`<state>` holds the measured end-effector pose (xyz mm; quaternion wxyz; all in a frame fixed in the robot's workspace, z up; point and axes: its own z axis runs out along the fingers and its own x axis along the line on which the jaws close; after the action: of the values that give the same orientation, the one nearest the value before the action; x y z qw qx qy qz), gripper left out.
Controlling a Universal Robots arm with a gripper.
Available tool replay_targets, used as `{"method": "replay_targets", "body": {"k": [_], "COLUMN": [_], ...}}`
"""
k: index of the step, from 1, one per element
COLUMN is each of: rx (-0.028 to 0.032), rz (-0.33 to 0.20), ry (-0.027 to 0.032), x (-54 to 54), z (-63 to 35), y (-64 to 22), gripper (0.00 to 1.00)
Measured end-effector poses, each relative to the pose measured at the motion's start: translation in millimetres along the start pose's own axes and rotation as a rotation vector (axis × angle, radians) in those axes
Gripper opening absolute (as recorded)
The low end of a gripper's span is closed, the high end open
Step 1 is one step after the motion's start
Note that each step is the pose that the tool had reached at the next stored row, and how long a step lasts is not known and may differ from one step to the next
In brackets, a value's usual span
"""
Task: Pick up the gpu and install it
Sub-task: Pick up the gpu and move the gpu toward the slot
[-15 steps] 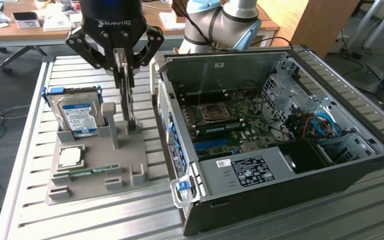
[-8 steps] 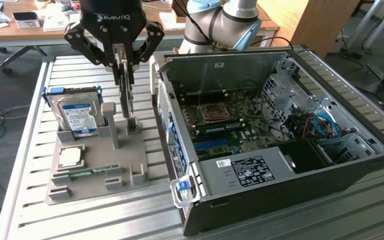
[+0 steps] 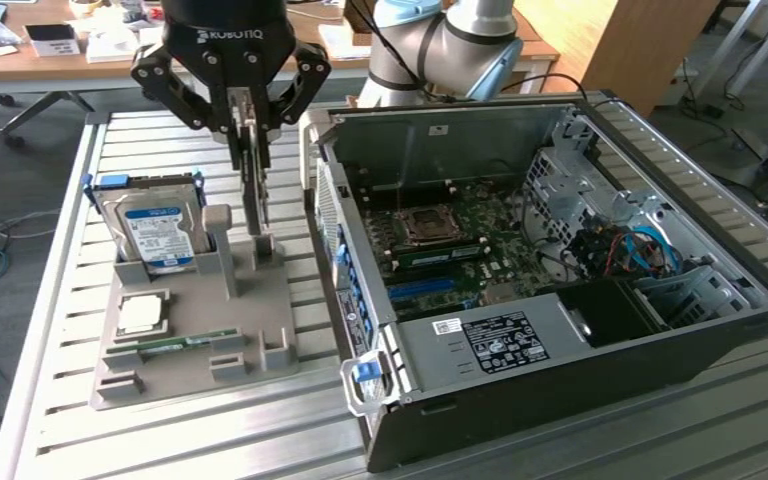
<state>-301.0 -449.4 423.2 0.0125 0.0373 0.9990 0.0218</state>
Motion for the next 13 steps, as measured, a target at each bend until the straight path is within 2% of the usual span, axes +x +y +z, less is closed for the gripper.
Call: {"method": "replay_targets", "body": {"k": [13], "rx": [0.0], "rz": [0.0], "ry": [0.0], "x": [-10.9], "z": [0.3], "y": [0.8], "gripper": [0.27]}}
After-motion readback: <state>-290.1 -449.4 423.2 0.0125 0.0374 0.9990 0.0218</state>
